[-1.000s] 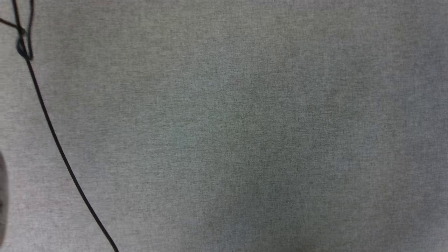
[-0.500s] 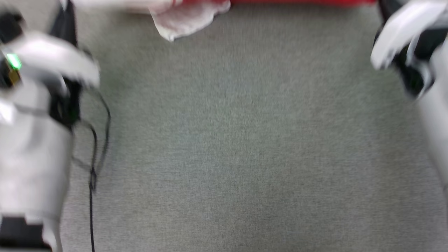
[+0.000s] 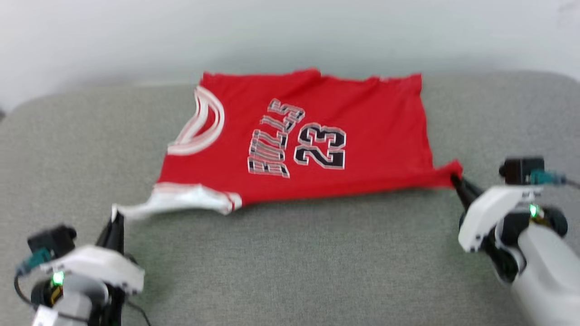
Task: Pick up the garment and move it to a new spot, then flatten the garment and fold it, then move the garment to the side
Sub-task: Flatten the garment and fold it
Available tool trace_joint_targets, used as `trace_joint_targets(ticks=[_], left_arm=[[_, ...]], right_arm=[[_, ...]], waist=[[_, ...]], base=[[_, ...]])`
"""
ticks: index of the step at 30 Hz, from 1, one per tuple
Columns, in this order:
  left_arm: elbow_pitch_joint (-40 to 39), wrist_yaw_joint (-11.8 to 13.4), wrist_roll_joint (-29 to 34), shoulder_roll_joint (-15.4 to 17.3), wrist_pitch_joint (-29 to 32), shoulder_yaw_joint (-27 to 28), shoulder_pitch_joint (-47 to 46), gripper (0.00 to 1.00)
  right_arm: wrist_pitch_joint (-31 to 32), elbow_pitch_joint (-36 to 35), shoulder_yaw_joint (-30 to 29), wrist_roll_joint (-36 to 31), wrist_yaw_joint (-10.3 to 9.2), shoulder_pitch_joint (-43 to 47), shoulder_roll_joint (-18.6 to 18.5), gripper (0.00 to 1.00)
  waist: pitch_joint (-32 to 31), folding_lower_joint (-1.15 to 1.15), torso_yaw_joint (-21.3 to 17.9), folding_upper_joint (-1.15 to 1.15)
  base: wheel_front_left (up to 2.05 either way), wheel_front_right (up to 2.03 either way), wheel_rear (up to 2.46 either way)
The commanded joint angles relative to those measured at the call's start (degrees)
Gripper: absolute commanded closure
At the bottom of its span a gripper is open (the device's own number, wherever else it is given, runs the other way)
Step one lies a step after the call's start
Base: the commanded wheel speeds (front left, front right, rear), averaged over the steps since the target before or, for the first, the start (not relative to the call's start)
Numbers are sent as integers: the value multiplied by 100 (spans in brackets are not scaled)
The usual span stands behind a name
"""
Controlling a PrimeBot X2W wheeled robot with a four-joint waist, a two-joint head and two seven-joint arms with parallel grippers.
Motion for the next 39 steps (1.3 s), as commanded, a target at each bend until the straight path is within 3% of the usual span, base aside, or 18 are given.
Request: trace_joint_targets(ticks=[1,13,17,23,30,39], left_arm=[[-50,84,-22,63,-4,61,192,100],[-2266,1048,-328,150,586,284,2712,100],[-3225,1434,-412,199,873,344,3503,100],[-4215,1747,-362,342,1175,374,3939,100],[-4640,1730,-191,472,1458,131,3268,100],[-3799,1323,-96,301,1433,-187,1796,100]], right_arm=[[-23,-18,-47,23,-12,172,-106,100],[-137,-1122,-781,146,-15,2302,-350,100],[83,-1908,-1457,-168,-20,3218,-216,100],[714,-3277,-2270,-773,-18,4068,180,100],[1842,-4616,-2741,-1473,-11,4156,735,100],[2291,-4448,-2439,-1727,-9,3121,763,100]], waist=[[-394,2,33,0],[-971,2,194,0],[-1051,2,273,0],[-1029,2,288,0],[-790,2,214,0],[3,2,189,0]], base=[[0,0,0],[0,0,0],[0,0,0],[0,0,0],[0,0,0],[0,0,0]])
